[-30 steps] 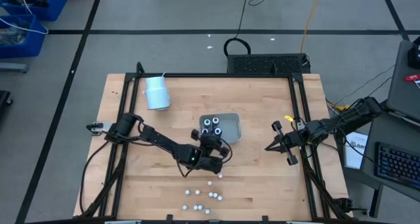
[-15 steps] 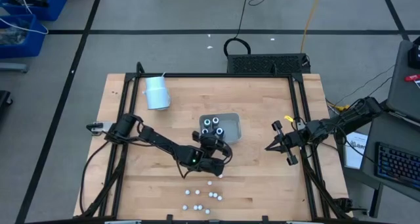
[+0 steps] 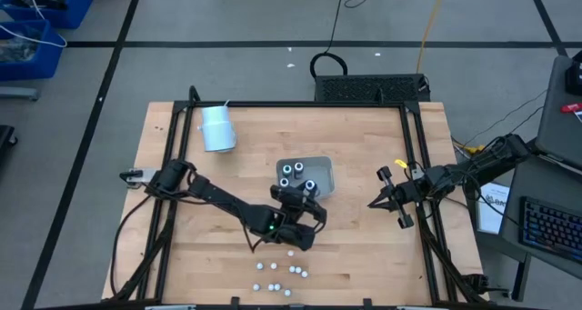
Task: Pick & Place food coloring
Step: Put the large blue food coloring bottle into the bin
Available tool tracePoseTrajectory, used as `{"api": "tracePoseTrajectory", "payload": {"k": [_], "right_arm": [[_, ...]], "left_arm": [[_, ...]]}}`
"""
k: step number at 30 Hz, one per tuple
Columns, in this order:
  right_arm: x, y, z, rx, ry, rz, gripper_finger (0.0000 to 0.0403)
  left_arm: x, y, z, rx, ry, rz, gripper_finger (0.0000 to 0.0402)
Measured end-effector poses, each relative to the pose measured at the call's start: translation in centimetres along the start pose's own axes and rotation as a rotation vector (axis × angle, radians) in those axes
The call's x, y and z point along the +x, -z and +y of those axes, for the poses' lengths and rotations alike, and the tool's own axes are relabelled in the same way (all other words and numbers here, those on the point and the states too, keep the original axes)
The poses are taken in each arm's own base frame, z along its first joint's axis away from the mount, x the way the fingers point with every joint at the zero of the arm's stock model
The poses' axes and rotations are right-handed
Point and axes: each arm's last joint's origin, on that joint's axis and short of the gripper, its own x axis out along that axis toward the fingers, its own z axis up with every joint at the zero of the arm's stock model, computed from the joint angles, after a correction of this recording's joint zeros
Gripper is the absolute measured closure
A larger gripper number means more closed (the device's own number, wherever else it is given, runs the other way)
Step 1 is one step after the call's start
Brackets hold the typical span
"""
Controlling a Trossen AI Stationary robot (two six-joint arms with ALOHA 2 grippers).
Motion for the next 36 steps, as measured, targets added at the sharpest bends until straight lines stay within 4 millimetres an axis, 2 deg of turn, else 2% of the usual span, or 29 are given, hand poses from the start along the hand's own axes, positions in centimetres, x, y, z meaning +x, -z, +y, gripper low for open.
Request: {"api": "tracePoseTrajectory", "payload": {"k": [3,8,13,20,25,31,36], "right_arm": [[0.0,0.0,0.0,0.001,-0.001,-0.001,0.0403],[0.0,0.0,0.0,0.001,-0.001,-0.001,0.0403],[0.0,0.0,0.0,0.002,-0.002,-0.003,0.0403],[0.0,-0.1,0.0,0.028,-0.003,-0.009,0.0403],[0.0,-0.1,0.0,0.036,-0.002,-0.009,0.0403],[0.0,-0.1,0.0,0.038,-0.002,-0.009,0.0403],[0.0,-0.1,0.0,0.026,-0.003,-0.009,0.0403]], "left_arm": [[-0.2,0.1,0.2,-0.032,-0.012,-0.005,0.0281],[0.4,2.8,0.6,-0.041,-0.04,-0.014,0.0281],[1.1,4.1,0.0,0.04,-0.055,-0.023,0.0281],[1.3,3.5,-0.3,0.127,-0.078,-0.056,0.0281],[0.4,2.9,-1.0,0.15,-0.079,-0.091,0.0281],[-0.8,3.0,-1.3,0.196,-0.105,-0.156,0.0281],[-0.8,3.2,-1.1,0.222,-0.091,-0.126,0.0281]]}}
